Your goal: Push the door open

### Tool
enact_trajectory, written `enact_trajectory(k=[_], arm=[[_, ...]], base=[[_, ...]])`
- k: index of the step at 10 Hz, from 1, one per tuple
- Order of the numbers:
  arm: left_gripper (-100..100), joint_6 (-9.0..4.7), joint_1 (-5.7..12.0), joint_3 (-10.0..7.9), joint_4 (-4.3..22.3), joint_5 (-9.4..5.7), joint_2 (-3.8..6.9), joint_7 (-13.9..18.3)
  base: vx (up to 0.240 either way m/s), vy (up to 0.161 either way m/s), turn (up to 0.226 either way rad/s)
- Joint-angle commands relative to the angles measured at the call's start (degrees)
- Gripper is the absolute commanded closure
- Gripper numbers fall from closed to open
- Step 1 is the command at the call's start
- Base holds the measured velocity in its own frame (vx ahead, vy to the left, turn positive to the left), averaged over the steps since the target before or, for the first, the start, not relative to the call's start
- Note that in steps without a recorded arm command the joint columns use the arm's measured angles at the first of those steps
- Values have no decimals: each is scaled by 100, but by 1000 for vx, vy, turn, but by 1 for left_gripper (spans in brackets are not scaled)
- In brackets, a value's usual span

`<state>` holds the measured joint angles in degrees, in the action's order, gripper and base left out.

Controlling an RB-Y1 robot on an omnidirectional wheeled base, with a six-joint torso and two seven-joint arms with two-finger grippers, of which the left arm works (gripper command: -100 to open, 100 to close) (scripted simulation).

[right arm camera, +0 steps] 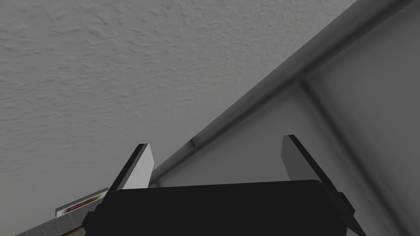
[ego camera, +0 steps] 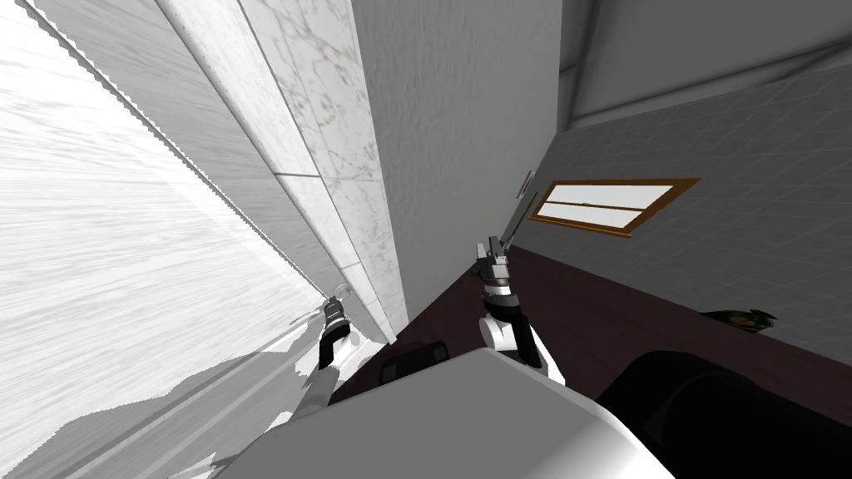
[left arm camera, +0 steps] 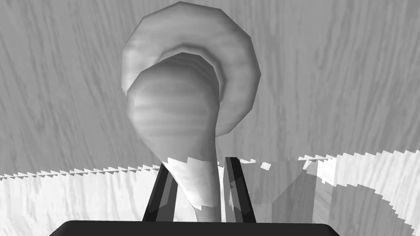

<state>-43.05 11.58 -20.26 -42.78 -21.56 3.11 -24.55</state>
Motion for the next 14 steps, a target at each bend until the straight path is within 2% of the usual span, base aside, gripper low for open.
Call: enact_trajectory(k=[1, 5, 6, 8, 9, 10, 11, 13, 14], arm=[[100, -220, 64, -235, -24, -87, 104, -113], [100, -220, 64, -235, -24, -87, 104, -113], [100, -314, 115, -344, 33, -135, 110, -174], [100, -314, 115, -344, 33, -135, 110, -174], [100, -414, 170, -460, 94, -186, 114, -237], [100, -414, 170, -460, 113, -186, 114, -237], [100, -518, 227, -581, 157, -239, 117, -303], [100, -518, 227, -581, 157, -239, 117, -303], [100, -622, 284, -702, 220, -293, 119, -370]], base=[[17, 76, -168], [14, 27, -7], [0, 32, -111], [4, 29, -24], [4, 35, -117], [11, 46, -85], [30, 65, -105], [18, 46, -34], [18, 39, -114]])
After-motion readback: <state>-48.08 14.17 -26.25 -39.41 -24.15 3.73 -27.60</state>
